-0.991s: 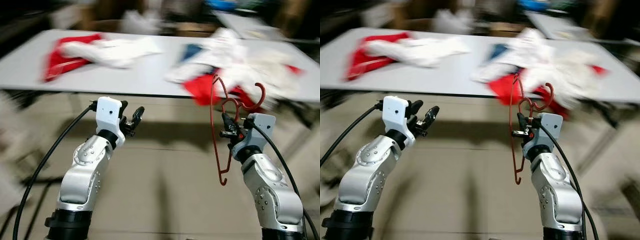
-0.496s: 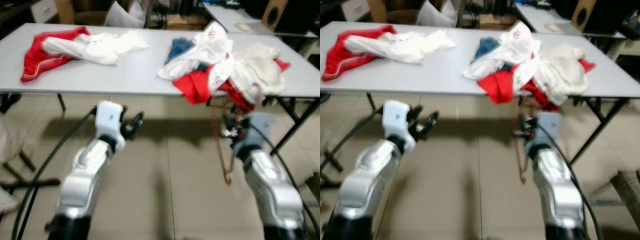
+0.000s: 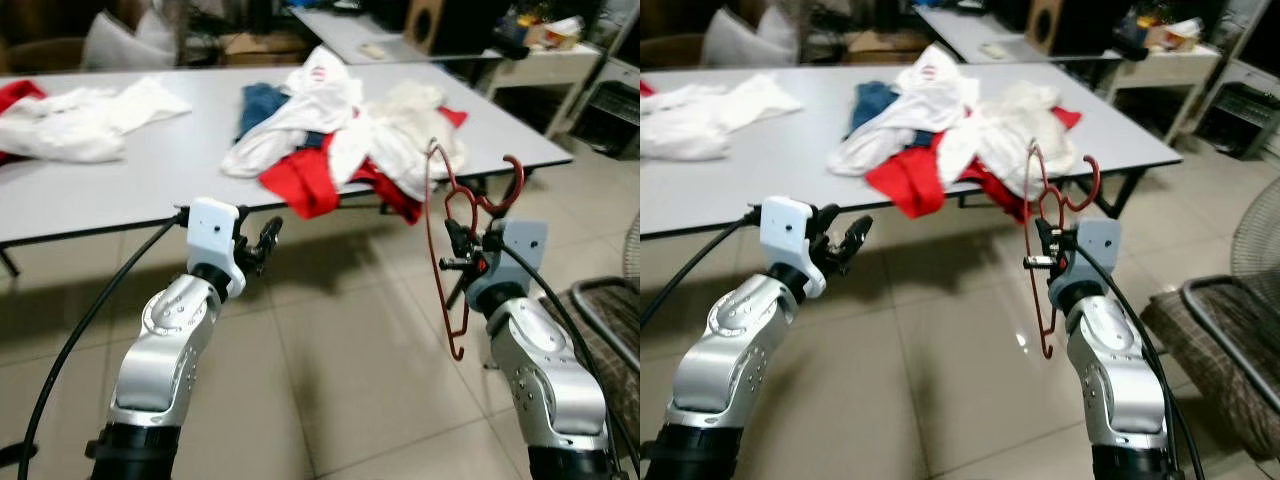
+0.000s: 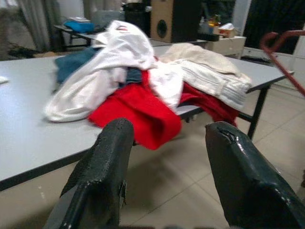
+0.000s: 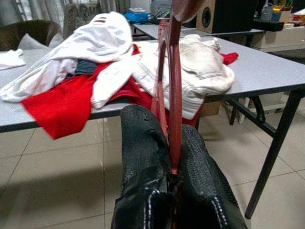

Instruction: Hang hanger

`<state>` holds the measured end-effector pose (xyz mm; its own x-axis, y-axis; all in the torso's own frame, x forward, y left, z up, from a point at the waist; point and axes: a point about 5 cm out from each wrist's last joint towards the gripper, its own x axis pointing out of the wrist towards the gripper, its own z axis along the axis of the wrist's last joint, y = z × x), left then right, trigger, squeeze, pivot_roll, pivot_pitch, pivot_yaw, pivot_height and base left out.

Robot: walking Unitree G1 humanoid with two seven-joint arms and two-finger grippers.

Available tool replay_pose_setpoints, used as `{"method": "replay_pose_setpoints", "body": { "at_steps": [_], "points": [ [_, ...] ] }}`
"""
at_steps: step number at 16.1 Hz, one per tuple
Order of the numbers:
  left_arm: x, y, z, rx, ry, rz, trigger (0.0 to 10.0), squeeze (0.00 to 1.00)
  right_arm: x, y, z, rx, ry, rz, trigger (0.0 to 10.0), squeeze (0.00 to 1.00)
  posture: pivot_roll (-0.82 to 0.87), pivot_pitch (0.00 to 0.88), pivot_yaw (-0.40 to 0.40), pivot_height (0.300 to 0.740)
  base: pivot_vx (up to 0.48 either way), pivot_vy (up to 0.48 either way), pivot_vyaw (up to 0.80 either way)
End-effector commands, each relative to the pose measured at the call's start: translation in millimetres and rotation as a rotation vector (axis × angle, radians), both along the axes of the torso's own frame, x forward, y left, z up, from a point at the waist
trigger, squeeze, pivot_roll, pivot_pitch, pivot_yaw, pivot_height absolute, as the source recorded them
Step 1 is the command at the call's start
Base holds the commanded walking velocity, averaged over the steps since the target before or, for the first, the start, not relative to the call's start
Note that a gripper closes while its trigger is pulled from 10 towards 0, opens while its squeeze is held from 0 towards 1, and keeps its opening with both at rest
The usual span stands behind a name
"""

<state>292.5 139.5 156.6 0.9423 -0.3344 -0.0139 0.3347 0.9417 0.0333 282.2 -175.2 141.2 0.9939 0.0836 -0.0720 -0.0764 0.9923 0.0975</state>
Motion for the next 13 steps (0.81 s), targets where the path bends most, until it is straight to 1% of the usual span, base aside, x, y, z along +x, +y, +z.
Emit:
{"method": "replay_pose_setpoints", "body": {
  "at_steps": [1, 3, 4, 5, 7, 9, 11, 13],
  "points": [
    [-1.0, -5.1, -1.1, -0.005, 0.0, -0.013, 10.0, 0.09, 0.0, -5.1, 3.9, -0.005, -0.021, -0.005, 10.0, 0.0, -0.15, 0.0, -0.056, 0.719, 0.296, 0.0, 0.0],
    [-0.6, -4.5, -1.3, -0.008, -0.002, -0.002, 10.0, 0.08, -1.2, -3.1, 4.5, -0.025, -0.021, 0.019, 10.0, 0.0, -0.15, 0.0, -0.056, 0.719, 0.304, 0.0, 0.0],
    [1.4, -3.6, -0.3, -0.01, -0.008, 0.009, 10.0, 0.08, -2.7, -0.7, 4.2, -0.002, -0.019, 0.03, 10.0, 0.0, -0.16, 0.0, -0.054, 0.719, 0.311, 0.0, 0.0],
    [1.9, -3.4, 0.4, -0.009, -0.012, 0.009, 10.0, 0.09, -3.2, -0.4, 4.0, -0.001, -0.018, 0.028, 10.0, 0.0, -0.16, 0.0, -0.051, 0.719, 0.315, 0.0, 0.0],
    [1.8, -3.9, 1.1, -0.009, -0.016, 0.007, 10.0, 0.09, -3.9, -0.5, 3.4, 0.01, -0.016, 0.027, 10.0, 0.0, -0.15, 0.0, -0.051, 0.719, 0.322, 0.0, 0.0],
    [1.0, -4.2, 0.3, -0.007, -0.015, 0.004, 10.0, 0.09, -4.3, -0.2, 2.6, -0.006, -0.019, 0.029, 10.0, 0.0, -0.16, 0.0, -0.05, 0.719, 0.332, 0.0, 0.0],
    [2.8, -7.1, -0.5, 0.009, -0.017, -0.009, 10.0, 0.09, -2.9, 0.0, 5.1, -0.012, -0.028, 0.037, 10.0, 0.0, -0.16, 0.0, -0.05, 0.719, 0.336, 0.0, 0.0],
    [3.7, -8.0, -0.8, 0.005, -0.016, -0.01, 10.0, 0.09, -2.7, -0.2, 6.2, -0.014, -0.029, 0.039, 10.0, 0.0, -0.17, 0.0, -0.043, 0.719, 0.339, 0.0, 0.0]
  ]
}}
